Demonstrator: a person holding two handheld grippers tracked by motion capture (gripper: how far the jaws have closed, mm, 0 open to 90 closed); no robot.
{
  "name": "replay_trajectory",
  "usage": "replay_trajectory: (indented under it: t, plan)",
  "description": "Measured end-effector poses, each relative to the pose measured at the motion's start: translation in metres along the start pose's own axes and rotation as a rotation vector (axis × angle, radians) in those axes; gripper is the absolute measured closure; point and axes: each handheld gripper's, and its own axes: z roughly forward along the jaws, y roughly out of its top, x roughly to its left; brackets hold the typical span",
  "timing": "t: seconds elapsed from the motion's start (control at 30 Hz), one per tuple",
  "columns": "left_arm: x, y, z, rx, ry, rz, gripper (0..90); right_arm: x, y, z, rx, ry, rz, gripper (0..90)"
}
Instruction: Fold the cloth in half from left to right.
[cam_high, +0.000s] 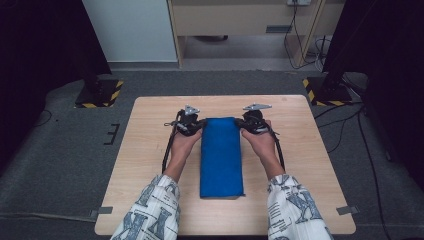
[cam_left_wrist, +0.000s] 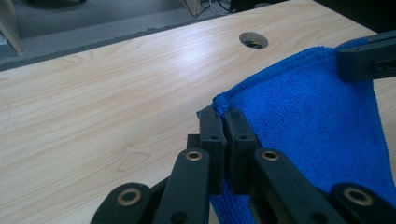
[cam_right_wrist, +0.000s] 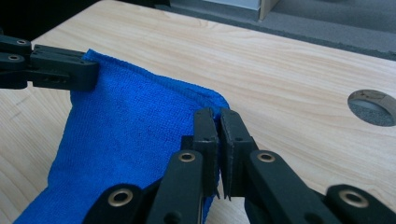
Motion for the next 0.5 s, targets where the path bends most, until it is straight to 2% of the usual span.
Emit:
replay_trajectory:
  t: [0.23,0.5]
  plan:
    - [-0.001,0.006,-0.003,0.004,0.005,0.019,87.0,-0.001,0.005,-0.003,-0.016,-0.003,-0.002,86.6]
    - [0.002,0.015,-0.009,-0.013,0.011,0.017,87.1,0.002,0.01,-0.005,-0.034,0.003,0.003,86.6]
